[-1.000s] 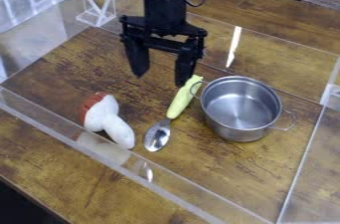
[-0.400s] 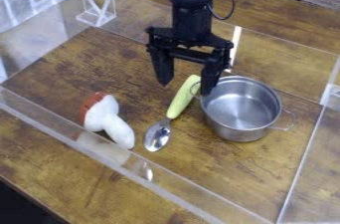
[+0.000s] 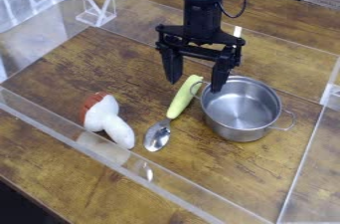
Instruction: Move the green spoon to the left
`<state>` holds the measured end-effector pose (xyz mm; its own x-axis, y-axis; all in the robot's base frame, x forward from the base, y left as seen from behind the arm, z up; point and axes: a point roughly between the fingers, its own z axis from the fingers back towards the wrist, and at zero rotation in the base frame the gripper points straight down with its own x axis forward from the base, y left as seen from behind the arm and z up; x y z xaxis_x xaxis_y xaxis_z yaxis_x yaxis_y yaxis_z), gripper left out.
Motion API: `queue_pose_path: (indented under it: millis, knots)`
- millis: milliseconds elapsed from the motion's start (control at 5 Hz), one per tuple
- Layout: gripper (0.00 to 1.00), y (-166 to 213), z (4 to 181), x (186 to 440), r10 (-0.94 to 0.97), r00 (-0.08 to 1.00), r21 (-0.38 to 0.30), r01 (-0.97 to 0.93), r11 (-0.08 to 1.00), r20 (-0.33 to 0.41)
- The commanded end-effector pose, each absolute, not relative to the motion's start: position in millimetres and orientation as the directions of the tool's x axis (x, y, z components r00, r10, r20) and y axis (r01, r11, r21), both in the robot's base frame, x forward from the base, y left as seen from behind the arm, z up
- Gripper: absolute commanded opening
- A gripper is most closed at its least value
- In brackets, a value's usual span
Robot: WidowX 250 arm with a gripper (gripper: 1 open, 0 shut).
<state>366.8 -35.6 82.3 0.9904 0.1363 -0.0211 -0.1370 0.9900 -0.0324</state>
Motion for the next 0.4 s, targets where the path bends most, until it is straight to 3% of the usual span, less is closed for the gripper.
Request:
queue_pose_path:
  millis: [0,200]
  knots:
    - [1.0,-32,92.7,370,0.104,0.994,-0.033,-0.104,0.994,0.02]
    - [1.0,-38,74.5,372,0.139,0.99,-0.03,-0.139,0.99,0.012]
